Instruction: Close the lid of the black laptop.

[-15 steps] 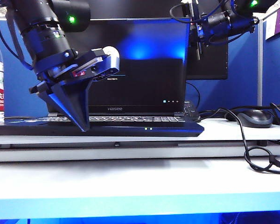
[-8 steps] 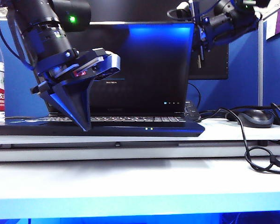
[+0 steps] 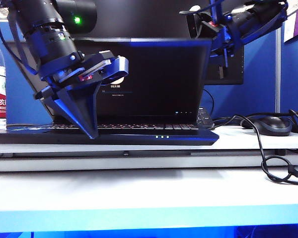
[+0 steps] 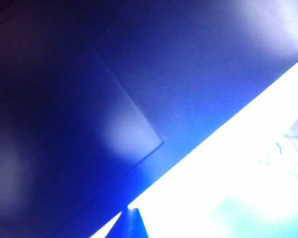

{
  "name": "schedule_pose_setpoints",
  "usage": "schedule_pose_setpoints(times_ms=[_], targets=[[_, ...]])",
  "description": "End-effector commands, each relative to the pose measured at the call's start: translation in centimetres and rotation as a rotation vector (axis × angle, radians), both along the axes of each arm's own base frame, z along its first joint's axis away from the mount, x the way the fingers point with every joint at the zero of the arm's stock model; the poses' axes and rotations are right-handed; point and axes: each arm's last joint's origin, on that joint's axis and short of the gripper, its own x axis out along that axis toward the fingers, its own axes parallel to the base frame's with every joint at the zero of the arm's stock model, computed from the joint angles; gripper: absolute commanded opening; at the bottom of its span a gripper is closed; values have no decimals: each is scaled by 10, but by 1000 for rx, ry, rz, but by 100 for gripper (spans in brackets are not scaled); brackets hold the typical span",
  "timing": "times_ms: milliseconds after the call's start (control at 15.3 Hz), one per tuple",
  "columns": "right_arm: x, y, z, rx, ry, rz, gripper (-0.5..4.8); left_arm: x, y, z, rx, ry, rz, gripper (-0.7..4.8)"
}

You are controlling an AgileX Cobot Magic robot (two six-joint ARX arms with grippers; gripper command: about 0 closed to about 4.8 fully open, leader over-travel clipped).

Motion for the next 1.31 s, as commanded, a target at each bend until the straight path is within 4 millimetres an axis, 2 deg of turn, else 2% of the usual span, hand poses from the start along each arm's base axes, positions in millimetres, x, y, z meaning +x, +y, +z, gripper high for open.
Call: schedule_pose_setpoints(times_ms=[65, 261, 392, 457, 588, 718, 914, 980, 1045, 1110, 1176, 1306], targets=[[-6, 2, 5, -3, -12, 18, -2, -4, -4, 3, -195, 115, -115, -5], [-7, 4, 5, -2, -11, 23, -2, -19, -6, 8, -479, 268, -392, -5], [-6, 4, 5, -2, -13, 23, -2, -25, -6, 11, -645, 310, -516, -5], [-7, 4, 6, -3, -9, 22, -2, -27, -7, 18, -847, 341, -589, -5], [-8, 4, 6, -4, -2, 23, -2, -27, -8, 31, -1102, 370, -668, -5], [-7, 4, 6, -2, -11, 23, -2, -30, -8, 56, -1163, 324, -729, -5], [-7, 4, 6, -2, -11, 22, -1, -24, -1, 114, -1063, 128, -741, -5], [-7, 4, 6, -2, -9, 23, -1, -23, 0, 132, -971, 47, -705, -5], [-8, 4, 6, -3, -3, 23, -2, -22, 2, 154, -802, -100, -615, -5], [-8, 4, 6, -4, 0, 23, -1, -19, 5, 174, -588, -295, -428, -5], [-8, 4, 6, -4, -1, 23, -2, -15, 7, 187, -454, -441, -254, -5], [-8, 4, 6, -5, 2, 23, -2, -7, 14, 203, -154, -760, 201, -5]])
